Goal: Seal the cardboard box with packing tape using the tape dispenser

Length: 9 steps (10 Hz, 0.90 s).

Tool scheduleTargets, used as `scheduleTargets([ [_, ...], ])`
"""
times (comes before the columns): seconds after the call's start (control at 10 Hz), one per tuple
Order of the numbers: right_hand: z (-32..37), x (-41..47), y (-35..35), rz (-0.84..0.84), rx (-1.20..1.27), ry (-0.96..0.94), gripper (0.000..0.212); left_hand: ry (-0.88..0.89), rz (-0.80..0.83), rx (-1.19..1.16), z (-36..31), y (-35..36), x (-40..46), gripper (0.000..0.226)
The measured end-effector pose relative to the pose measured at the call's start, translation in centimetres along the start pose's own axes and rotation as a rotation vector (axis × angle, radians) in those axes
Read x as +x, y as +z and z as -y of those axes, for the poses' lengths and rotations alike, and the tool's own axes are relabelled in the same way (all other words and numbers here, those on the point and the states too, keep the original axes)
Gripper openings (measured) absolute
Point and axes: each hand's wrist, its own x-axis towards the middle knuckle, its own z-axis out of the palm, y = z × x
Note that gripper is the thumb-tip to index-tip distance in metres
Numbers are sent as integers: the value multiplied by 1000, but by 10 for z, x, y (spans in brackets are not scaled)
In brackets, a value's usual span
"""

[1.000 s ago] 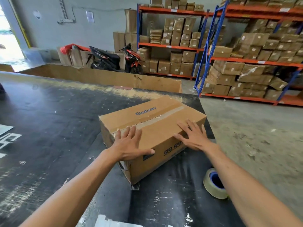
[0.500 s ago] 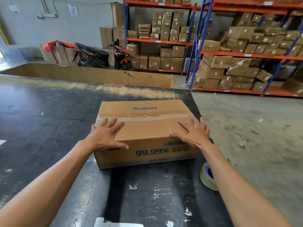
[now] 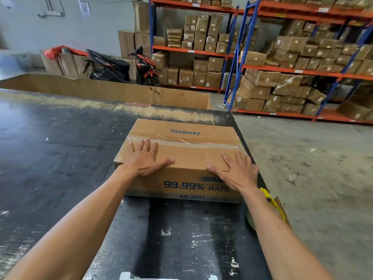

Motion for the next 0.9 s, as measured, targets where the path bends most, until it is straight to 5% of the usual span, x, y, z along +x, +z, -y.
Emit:
scheduleTargets([
  [0.6,0,-4,0,-17,57,1,108,1,-2,8,-2,-2,-6,117],
  [0.8,-4,-2,-5,1,131,-55,103,-34,-244,71,-9,8,-20,90],
  [0.9,-18,-14,4,-214,405,-105,91,-76,-444,-101,-20,28,-42,85],
])
